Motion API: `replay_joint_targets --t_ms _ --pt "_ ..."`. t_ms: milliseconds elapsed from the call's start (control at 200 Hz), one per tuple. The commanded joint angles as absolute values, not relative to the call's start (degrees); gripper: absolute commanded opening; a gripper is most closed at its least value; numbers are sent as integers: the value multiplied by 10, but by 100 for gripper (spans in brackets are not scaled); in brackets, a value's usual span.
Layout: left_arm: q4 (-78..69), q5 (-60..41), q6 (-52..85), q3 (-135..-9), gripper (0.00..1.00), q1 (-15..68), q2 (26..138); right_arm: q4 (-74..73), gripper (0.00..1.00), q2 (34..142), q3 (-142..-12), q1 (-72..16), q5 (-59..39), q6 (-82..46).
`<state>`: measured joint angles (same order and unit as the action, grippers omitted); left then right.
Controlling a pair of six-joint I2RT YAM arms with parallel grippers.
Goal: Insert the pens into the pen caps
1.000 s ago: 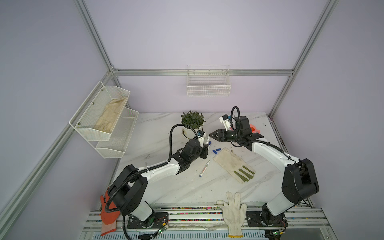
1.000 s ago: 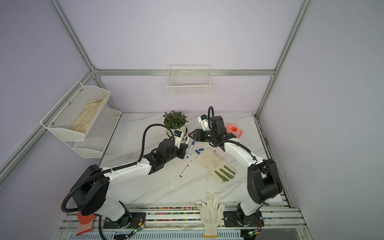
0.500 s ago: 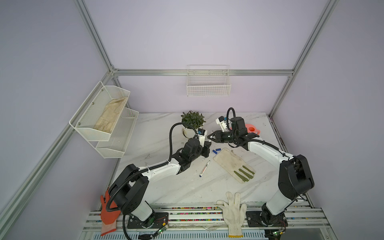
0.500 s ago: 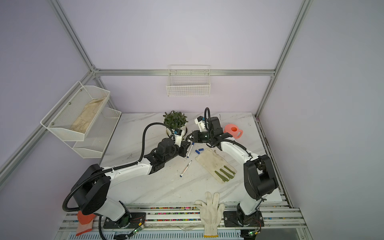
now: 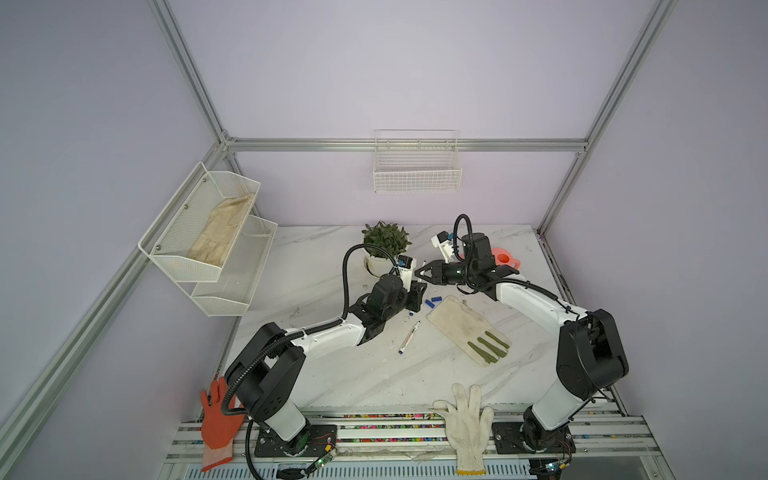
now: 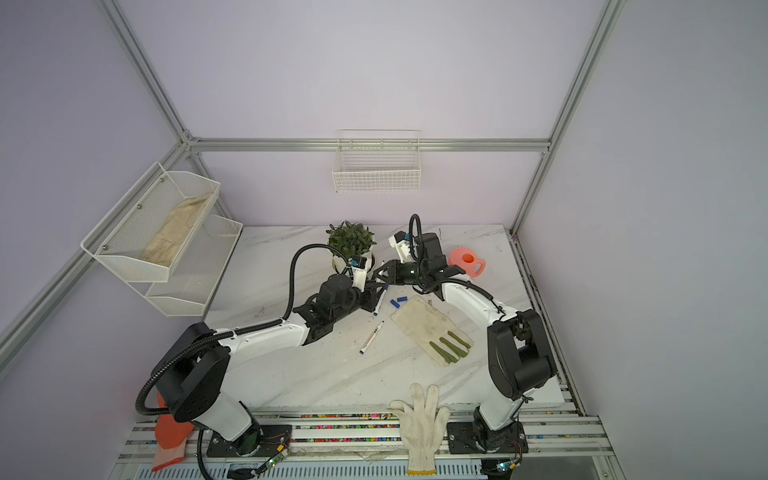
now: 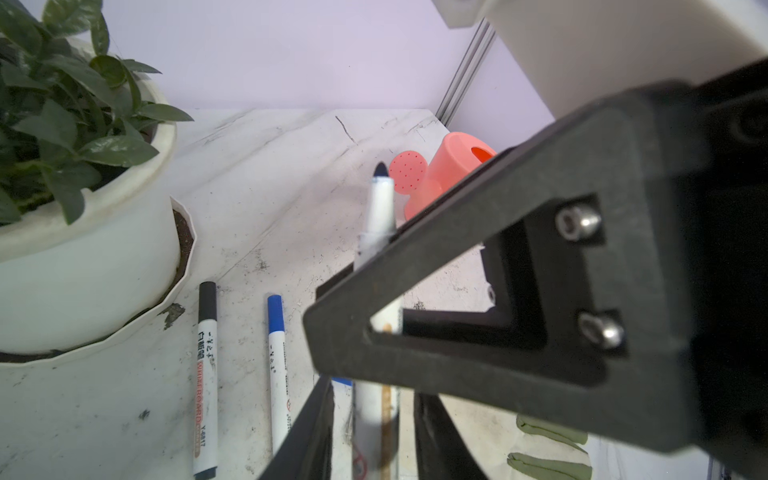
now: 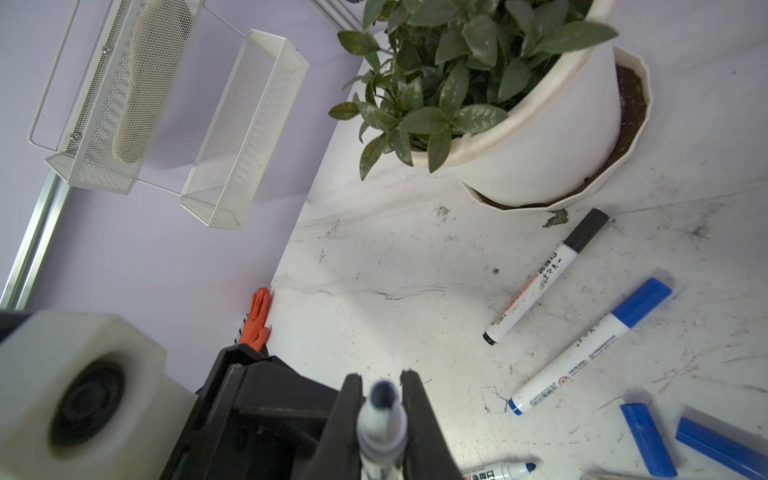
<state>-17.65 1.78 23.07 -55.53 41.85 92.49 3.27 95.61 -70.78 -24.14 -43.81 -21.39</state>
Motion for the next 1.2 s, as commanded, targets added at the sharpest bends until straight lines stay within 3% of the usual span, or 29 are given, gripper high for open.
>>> replay_joint_targets --t_ms 0,445,535,605,720,770,865,920,1030,1195 --pt "-192 4 223 -625 29 417 929 17 2 952 -708 -242 -450 -215" --pt "-191 -23 225 -650 23 415 954 12 2 944 -704 -237 -452 -220" --pt "-197 -23 227 -649 17 414 953 12 2 944 -703 -235 -452 -222" --pt "-200 -31 229 -649 0 413 951 12 3 944 -701 -233 -449 -223" --pt "-204 -37 234 -644 0 410 950 12 4 945 -700 -230 -445 -225" --pt "-203 -24 245 -638 0 407 952 12 8 944 -699 -229 -438 -227" --pt "-183 36 283 -623 0 404 950 18 31 940 -694 -227 -407 -234" --pt "-169 81 305 -612 0 400 945 33 40 938 -694 -227 -377 -237" --pt "-146 148 336 -587 0 394 928 80 42 937 -697 -227 -314 -223" --pt "-133 173 353 -565 0 385 909 167 39 957 -707 -228 -213 -183"
